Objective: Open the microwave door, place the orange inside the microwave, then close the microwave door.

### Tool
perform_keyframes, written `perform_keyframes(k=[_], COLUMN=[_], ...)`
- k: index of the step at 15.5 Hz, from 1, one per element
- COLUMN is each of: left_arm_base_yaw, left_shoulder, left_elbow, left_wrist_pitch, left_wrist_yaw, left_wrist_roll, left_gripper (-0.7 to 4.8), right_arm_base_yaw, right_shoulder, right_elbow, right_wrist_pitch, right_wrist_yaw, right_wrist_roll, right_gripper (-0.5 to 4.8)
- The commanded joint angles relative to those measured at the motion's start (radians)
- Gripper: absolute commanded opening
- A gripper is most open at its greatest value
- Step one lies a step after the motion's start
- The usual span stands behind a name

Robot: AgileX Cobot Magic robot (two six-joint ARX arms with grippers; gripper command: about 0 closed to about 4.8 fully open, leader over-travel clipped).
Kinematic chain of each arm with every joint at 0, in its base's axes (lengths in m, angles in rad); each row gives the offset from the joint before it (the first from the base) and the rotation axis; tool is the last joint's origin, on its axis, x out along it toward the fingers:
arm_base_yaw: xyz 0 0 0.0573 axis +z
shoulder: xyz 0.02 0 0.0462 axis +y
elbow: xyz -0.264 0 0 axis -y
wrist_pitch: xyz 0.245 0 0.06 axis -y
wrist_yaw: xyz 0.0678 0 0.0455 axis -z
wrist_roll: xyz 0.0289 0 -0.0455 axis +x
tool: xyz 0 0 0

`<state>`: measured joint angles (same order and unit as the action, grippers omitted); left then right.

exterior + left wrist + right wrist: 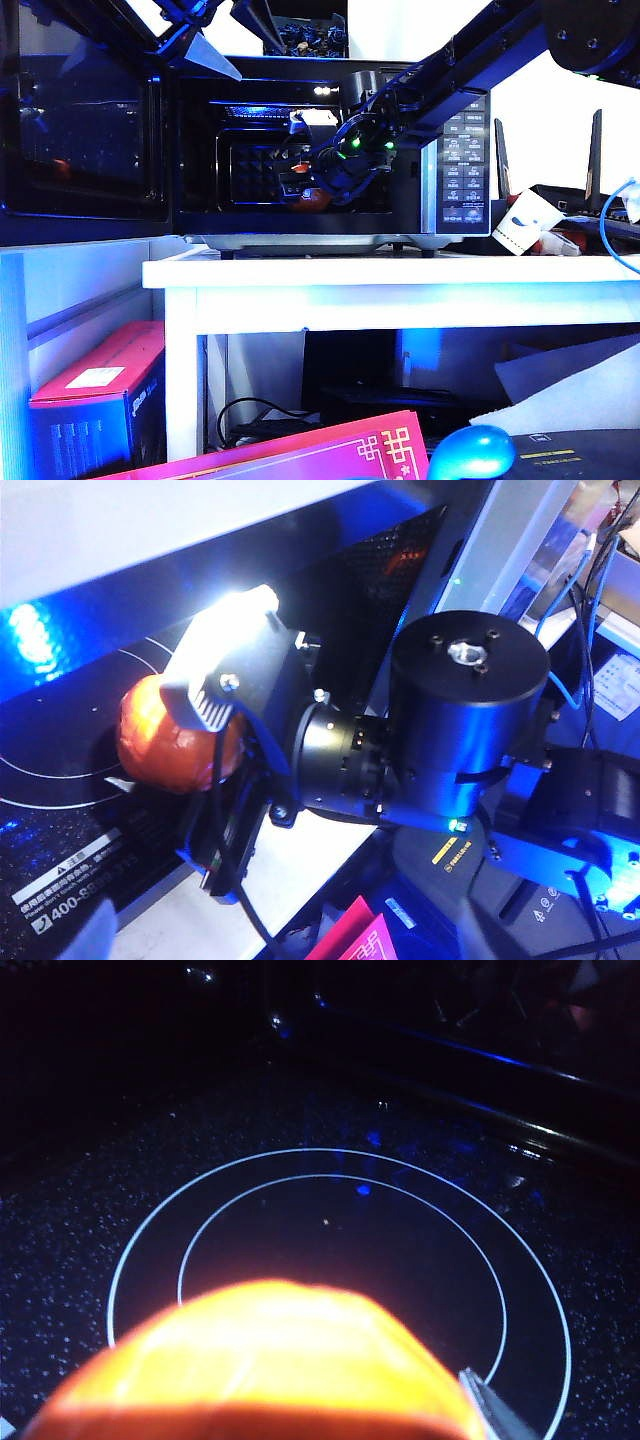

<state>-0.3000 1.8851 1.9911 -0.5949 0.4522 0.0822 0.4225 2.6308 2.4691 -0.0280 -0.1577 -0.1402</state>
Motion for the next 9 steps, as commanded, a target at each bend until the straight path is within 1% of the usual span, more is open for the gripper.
perform_keyframes(k=[1,2,4,7,8,9], left_arm_base_yaw=[0.004,0.004,0.004,0.004,0.004,0.004], left_shoulder=[-0.005,-0.005,-0.005,-0.005,-0.005,-0.005], left_elbow=[0.000,0.000,0.000,0.000,0.000,0.000], left_wrist_pitch=[-0.011,-0.011,-0.013,-0.019,-0.019,-0.022], left_wrist_yaw=[-0.007,-0.007,-0.006,-0.006,-0.005,-0.003], left_wrist_roll=[-0.004,-0.004,-0.004,-0.004,-0.004,-0.004], left_gripper=[4.79,4.79,4.79,4.79,4.79,4.79], right_arm_base_yaw=[0.002,0.002,0.002,0.002,0.002,0.002], right_shoulder=[-0.011,-0.004,0.014,0.033,0.046,0.054], right_elbow=[0.003,0.002,0.002,0.003,0.003,0.003], right_wrist_pitch=[0.016,0.049,0.185,0.229,0.244,0.245], right_wrist_yaw=[0.000,0.000,0.003,0.006,0.000,-0.001], right_wrist_roll=[-0.002,-0.002,-0.002,-0.002,-0.002,-0.002], right_gripper=[4.01,3.96,3.96,4.03,4.79,4.79])
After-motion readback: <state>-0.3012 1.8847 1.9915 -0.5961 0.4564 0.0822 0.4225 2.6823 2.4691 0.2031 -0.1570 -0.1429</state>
